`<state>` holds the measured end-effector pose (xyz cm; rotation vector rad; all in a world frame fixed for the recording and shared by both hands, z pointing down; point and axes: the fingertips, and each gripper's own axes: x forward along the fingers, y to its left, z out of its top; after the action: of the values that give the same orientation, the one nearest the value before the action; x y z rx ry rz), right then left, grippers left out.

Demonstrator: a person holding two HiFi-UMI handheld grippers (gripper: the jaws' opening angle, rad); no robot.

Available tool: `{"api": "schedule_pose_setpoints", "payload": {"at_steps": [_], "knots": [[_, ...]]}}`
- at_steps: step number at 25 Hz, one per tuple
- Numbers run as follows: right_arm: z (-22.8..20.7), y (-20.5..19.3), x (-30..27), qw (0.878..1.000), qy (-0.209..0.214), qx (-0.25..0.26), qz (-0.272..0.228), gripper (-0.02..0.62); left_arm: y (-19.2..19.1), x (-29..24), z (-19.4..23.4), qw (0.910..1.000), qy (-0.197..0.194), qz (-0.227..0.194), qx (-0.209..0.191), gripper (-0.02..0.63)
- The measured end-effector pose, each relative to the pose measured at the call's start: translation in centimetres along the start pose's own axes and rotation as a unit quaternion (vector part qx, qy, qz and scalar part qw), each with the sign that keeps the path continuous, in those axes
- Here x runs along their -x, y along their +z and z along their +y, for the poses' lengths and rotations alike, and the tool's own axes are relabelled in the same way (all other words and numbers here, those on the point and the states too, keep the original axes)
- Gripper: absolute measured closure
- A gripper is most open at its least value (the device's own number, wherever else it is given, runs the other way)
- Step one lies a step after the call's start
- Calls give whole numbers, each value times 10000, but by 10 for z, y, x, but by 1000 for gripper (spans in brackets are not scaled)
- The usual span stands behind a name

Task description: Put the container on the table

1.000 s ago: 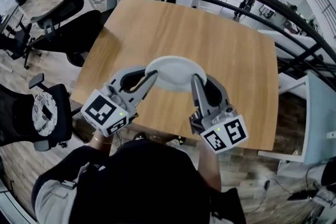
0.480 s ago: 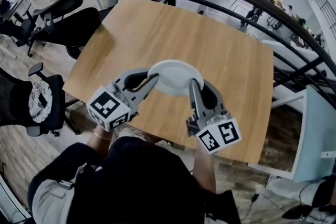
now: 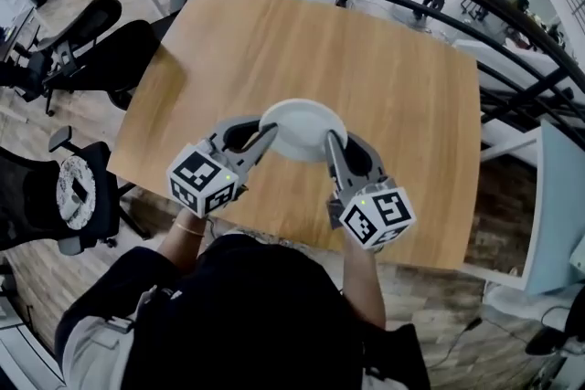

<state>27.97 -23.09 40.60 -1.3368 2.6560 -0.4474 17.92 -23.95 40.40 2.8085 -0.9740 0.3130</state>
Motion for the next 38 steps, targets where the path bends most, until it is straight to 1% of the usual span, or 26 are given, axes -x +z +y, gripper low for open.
{"api": "schedule_pose_setpoints", "payload": {"at_steps": [6,11,15,18,25,30,38], "knots": [[-20,-27,-25,9983,-307,-49,501,571,-27,-19,25,9995,-114,273,145,558],[-31,-54,-44,9940,-583,-84,925,568,-51,-29,47,9982,-223,510,245,558],[-42,-73,-59,9894,-705,-152,1257,560,-69,-39,64,9965,-172,690,436,558],[-53,-86,-65,9857,-814,-237,1459,557,-82,-49,71,9946,-188,881,508,558],[-74,-119,-82,9769,-939,-395,1879,543,-111,-67,92,9907,-182,1165,682,558],[-81,-140,-89,9701,-923,-566,2174,532,-131,-73,103,9867,-124,1399,818,558],[-98,-160,-98,9629,-927,-707,2434,505,-149,-88,113,9832,15,1646,794,558]]}}
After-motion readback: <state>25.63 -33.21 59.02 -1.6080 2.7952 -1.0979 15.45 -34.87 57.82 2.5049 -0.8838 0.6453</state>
